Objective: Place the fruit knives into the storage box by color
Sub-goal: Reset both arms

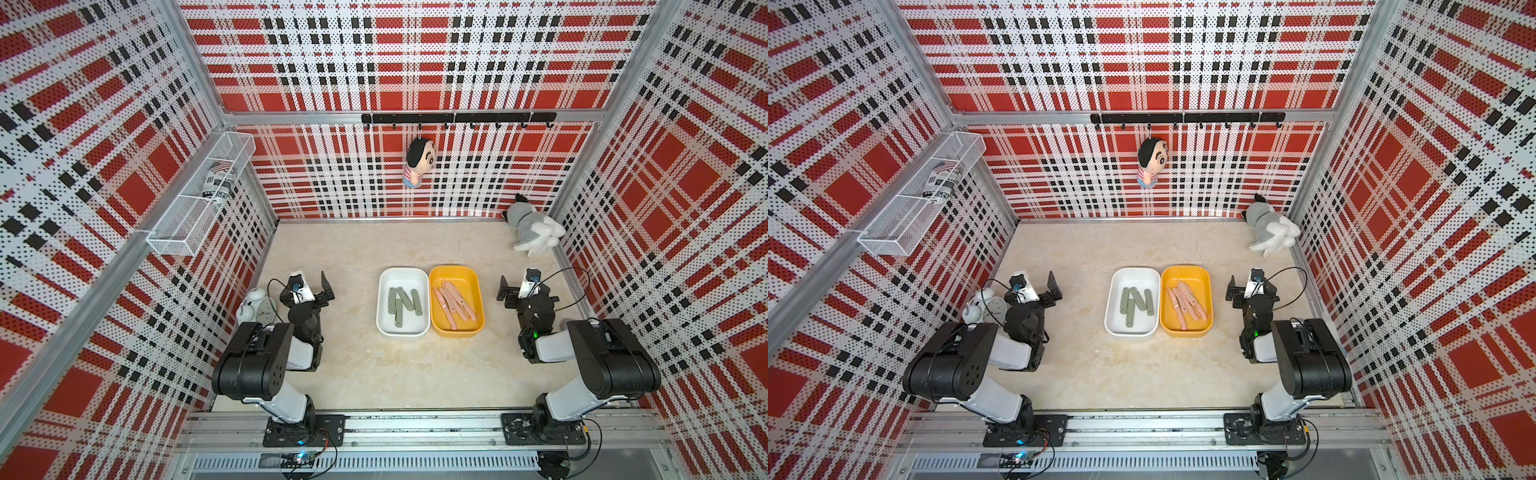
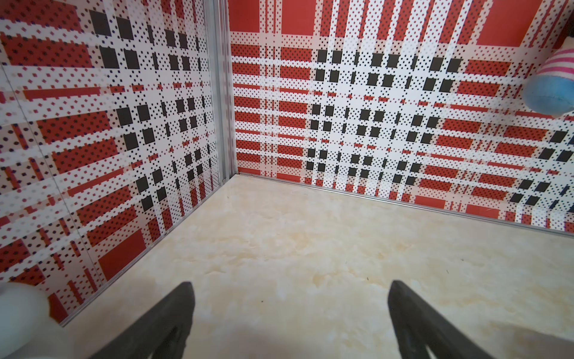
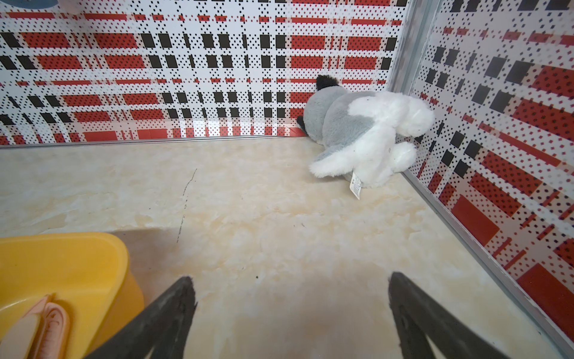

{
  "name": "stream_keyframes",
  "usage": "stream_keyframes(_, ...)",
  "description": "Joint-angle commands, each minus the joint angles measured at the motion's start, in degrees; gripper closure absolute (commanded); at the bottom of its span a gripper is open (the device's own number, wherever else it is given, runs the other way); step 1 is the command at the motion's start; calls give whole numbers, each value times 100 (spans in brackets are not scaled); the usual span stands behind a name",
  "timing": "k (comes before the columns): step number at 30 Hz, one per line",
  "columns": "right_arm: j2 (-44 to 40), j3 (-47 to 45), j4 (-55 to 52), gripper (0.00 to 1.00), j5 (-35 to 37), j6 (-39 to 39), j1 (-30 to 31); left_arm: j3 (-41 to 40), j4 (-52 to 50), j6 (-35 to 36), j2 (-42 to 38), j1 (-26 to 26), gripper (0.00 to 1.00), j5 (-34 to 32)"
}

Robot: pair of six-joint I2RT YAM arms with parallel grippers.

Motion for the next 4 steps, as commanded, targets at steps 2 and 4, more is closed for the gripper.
stream_keyframes(2,-37,57,-12,0,-29,-21,-48,-14,-51,-16,-74,33,2,54)
stream_keyframes(4,-43,44,-6,0,-53,-21,-42,-23,-51,-16,-74,37,2,59)
